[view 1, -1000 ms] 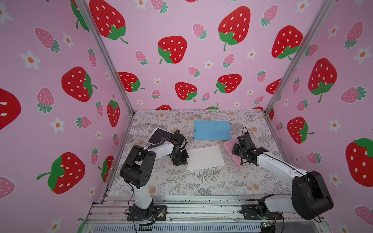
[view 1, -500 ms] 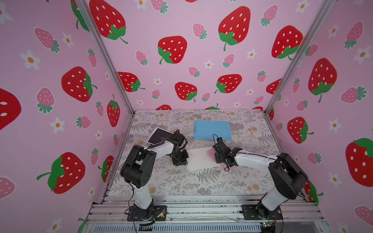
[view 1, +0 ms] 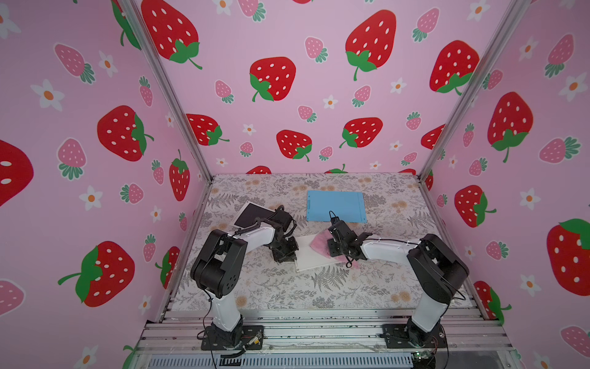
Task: Wipe the drawing tablet
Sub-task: Wipe the dirt from the drawing tablet.
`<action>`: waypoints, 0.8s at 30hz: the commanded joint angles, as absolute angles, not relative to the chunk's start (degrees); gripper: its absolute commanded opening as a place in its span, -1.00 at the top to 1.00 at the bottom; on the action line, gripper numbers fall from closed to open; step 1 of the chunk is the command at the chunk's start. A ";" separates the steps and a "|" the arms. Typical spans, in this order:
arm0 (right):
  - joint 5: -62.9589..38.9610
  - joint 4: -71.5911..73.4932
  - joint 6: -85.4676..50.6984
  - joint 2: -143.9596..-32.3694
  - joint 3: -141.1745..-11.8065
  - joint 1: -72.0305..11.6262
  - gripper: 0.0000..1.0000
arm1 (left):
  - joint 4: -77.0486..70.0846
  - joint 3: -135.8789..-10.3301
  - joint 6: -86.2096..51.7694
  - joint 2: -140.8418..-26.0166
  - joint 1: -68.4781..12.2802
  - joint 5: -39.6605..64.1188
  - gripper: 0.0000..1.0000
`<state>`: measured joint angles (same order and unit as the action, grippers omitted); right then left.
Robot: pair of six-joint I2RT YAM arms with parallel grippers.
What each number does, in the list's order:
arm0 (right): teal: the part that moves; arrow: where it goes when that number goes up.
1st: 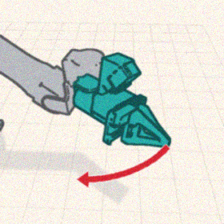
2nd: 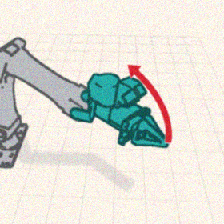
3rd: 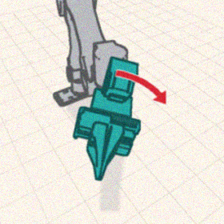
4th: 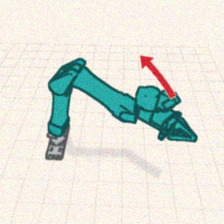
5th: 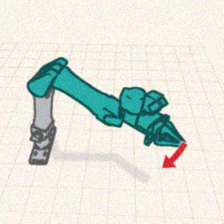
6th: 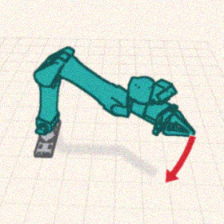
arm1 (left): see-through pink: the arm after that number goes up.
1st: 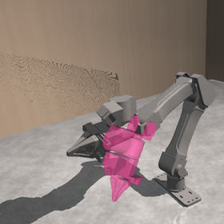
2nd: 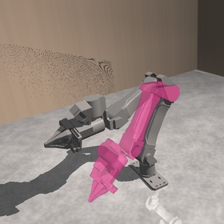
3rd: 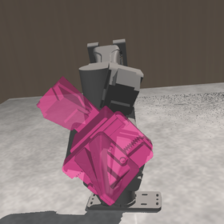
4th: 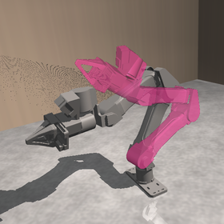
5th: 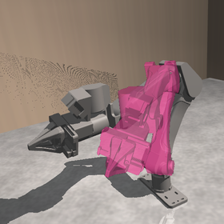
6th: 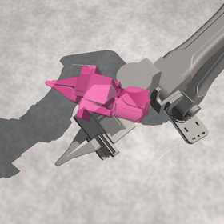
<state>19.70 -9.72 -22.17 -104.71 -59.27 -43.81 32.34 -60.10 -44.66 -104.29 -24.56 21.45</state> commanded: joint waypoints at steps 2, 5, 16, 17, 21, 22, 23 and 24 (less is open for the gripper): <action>16.36 -15.74 -24.52 -113.02 -69.35 -44.65 0.11 | 38.06 -54.76 -44.06 -111.18 -24.82 10.49 0.72; 19.14 -18.96 -26.12 -116.08 -72.68 -44.37 0.44 | 39.00 -54.82 -43.46 -111.85 -24.50 9.52 0.72; 15.81 -19.51 -26.23 -113.64 -66.01 -32.27 1.00 | 42.04 -55.33 -42.20 -115.36 -23.21 5.19 0.75; 14.75 -20.12 -25.75 -114.32 -66.15 -30.95 1.00 | 41.96 -55.20 -42.19 -115.36 -23.05 5.06 0.75; 13.30 -21.98 -23.48 -115.80 -66.32 -27.25 1.00 | 41.92 -54.63 -41.84 -115.10 -22.43 4.67 0.75; 13.31 -22.99 -23.46 -115.80 -66.39 -26.61 1.00 | 42.07 -54.42 -41.76 -114.90 -22.31 4.53 0.75; 13.38 -23.61 -23.67 -115.55 -66.32 -26.23 1.00 | 42.00 -54.32 -41.67 -114.72 -22.18 4.44 0.75; 13.40 -23.94 -24.05 -115.00 -65.90 -25.71 1.00 | 41.99 -54.14 -41.54 -114.46 -21.91 4.39 0.75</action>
